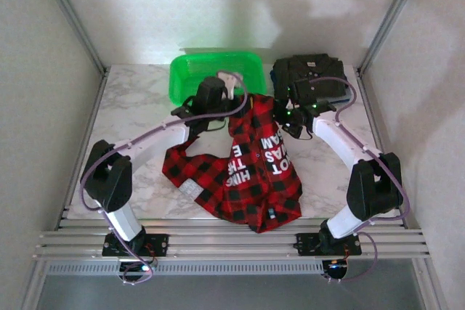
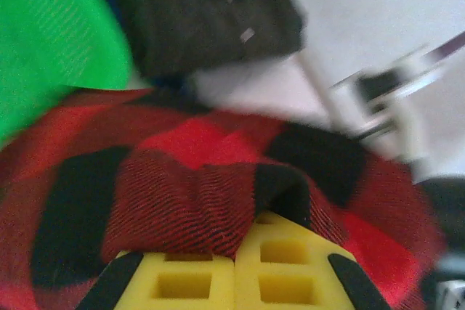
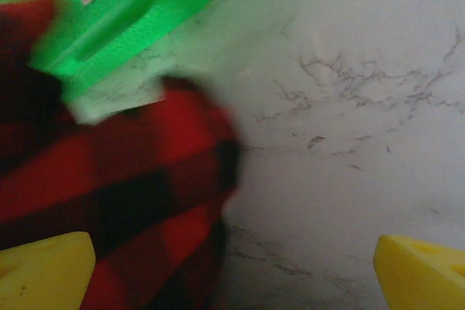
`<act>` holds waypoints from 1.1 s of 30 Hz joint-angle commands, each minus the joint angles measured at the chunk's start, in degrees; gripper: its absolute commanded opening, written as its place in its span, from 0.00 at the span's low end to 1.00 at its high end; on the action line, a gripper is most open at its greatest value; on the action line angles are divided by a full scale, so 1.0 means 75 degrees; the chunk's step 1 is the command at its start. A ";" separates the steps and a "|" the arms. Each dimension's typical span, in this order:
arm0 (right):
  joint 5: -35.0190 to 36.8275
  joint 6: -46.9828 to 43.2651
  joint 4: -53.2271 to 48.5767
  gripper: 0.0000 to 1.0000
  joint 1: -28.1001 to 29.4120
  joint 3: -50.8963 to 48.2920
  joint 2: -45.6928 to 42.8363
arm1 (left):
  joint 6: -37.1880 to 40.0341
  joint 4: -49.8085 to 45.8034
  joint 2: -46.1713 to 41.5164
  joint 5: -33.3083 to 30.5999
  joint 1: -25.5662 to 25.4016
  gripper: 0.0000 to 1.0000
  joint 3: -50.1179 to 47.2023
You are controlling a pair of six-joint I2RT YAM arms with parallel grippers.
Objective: Fold and stack the long sleeve shirts
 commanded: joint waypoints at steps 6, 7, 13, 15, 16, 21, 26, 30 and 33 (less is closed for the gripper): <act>0.0105 -0.0557 -0.0436 0.99 -0.0051 -0.0012 0.0141 | -0.1057 0.1263 -0.0487 -0.0567 0.0944 0.66 -0.0927; 0.0202 -0.0676 -0.0545 0.99 -0.0051 0.0050 0.0246 | -0.1251 0.1130 -0.0507 -0.0612 0.1249 0.80 -0.0791; 0.1478 -0.1311 -0.1822 0.99 0.0035 0.1087 0.1315 | -0.0654 -0.2420 0.0720 -0.1894 0.2598 1.00 0.2102; 0.2280 -0.1466 -0.2295 0.99 0.0115 0.1352 0.1436 | -0.0227 -0.3136 0.1222 -0.2303 0.2908 1.00 0.2463; 0.2779 -0.1504 -0.2585 0.99 0.0110 0.1455 0.1470 | -0.0031 -0.3305 0.1419 -0.2431 0.3079 1.00 0.2515; 0.3995 -0.1822 -0.3202 0.99 -0.0416 0.1113 0.0959 | 0.0678 -0.3099 0.2199 -0.2271 0.3614 1.00 0.2574; 0.2719 -0.2106 -0.3349 0.99 -0.1814 0.0265 0.0006 | 0.1433 -0.3333 0.3234 -0.2318 0.3669 0.97 0.3266; 0.2048 -0.2403 -0.3705 0.99 -0.1818 -0.0037 -0.0778 | 0.1445 -0.3465 0.3762 -0.2585 0.3793 0.93 0.3583; 0.1245 -0.2287 -0.3680 0.99 -0.1598 -0.0311 -0.1185 | 0.1307 -0.3737 0.4193 -0.2469 0.3854 0.65 0.3931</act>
